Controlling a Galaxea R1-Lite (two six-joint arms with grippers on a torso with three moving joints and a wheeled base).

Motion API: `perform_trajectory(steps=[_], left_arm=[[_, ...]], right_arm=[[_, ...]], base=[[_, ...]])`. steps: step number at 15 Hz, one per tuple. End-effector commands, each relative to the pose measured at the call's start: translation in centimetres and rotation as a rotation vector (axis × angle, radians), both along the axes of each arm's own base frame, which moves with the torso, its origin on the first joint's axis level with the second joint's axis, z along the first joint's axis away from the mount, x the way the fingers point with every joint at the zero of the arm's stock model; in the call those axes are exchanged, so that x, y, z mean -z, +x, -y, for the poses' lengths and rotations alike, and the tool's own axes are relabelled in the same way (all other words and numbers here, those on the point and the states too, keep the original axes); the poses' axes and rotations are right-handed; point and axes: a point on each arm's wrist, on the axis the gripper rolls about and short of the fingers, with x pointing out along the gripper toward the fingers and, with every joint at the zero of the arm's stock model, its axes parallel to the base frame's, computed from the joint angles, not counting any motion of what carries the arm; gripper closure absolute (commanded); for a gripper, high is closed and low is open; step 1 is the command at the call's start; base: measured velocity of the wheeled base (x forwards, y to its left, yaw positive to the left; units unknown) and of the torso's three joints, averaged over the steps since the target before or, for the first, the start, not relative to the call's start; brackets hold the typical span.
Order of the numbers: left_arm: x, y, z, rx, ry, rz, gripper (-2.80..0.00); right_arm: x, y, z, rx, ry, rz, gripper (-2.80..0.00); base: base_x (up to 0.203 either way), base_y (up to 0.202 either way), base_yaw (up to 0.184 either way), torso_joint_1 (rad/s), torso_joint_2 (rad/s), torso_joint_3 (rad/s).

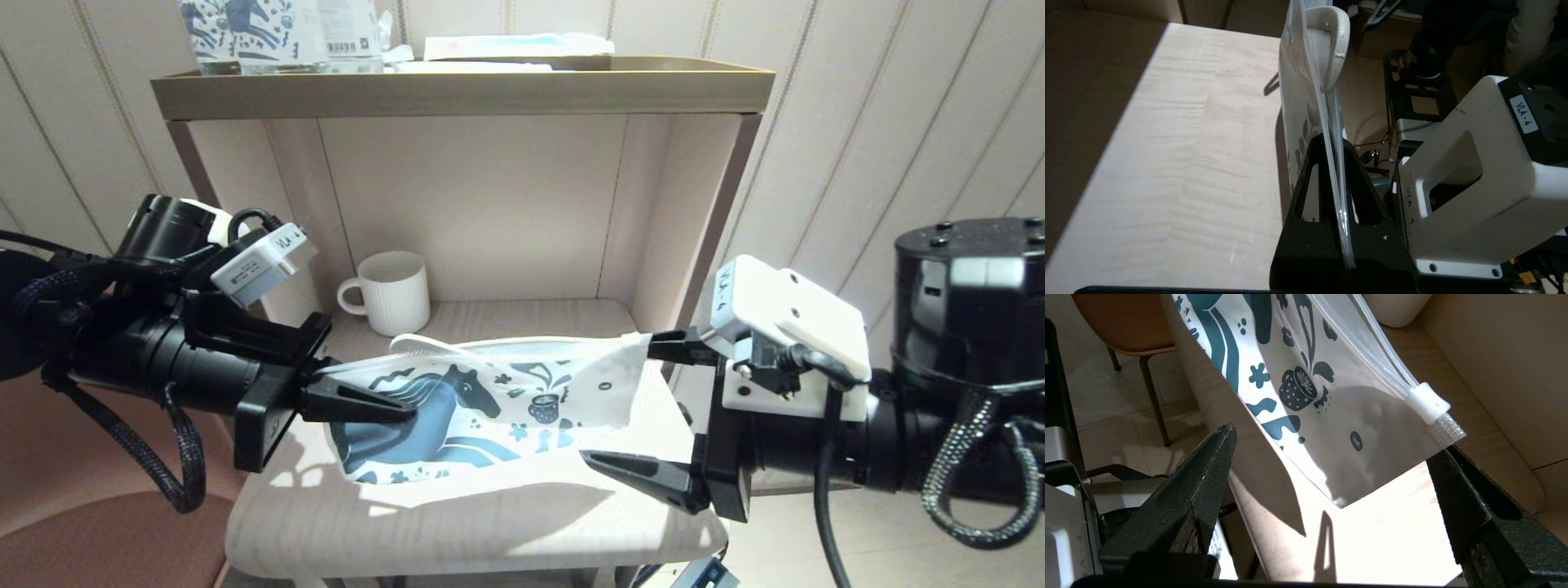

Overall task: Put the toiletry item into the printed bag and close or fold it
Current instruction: Hand it to the other hand

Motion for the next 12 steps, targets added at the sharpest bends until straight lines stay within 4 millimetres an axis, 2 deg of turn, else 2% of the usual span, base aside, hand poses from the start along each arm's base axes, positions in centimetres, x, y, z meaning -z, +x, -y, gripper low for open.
perform_trajectory(steps=[1, 4, 10, 11, 12], left_arm=[[0.2, 0.1, 0.0, 0.002, 0.0, -0.007, 0.0], [0.6, 0.4, 0.1, 0.004, 0.005, -0.018, 0.0], [0.8, 0.4, 0.1, 0.005, 0.007, -0.024, 0.0], [0.9, 0.4, 0.1, 0.005, 0.008, -0.028, 0.0], [1.0, 0.5, 0.2, 0.005, 0.01, -0.032, 0.0]], right_arm=[[-0.3, 0.1, 0.1, 0.004, 0.006, 0.011, -2.8], [-0.6, 0.4, -0.2, 0.002, 0.009, 0.013, -2.8], [0.8, 1.5, -1.2, -0.008, -0.025, -0.029, -2.8], [0.8, 1.5, -1.2, -0.011, -0.024, -0.029, 0.0], [0.6, 1.5, -1.2, -0.011, -0.02, -0.024, 0.0]], base=[[0.0, 0.0, 0.0, 0.0, 0.0, 0.0], [0.0, 0.0, 0.0, 0.0, 0.0, 0.0], [0.0, 0.0, 0.0, 0.0, 0.0, 0.0], [0.0, 0.0, 0.0, 0.0, 0.0, 0.0], [0.0, 0.0, 0.0, 0.0, 0.0, 0.0]])
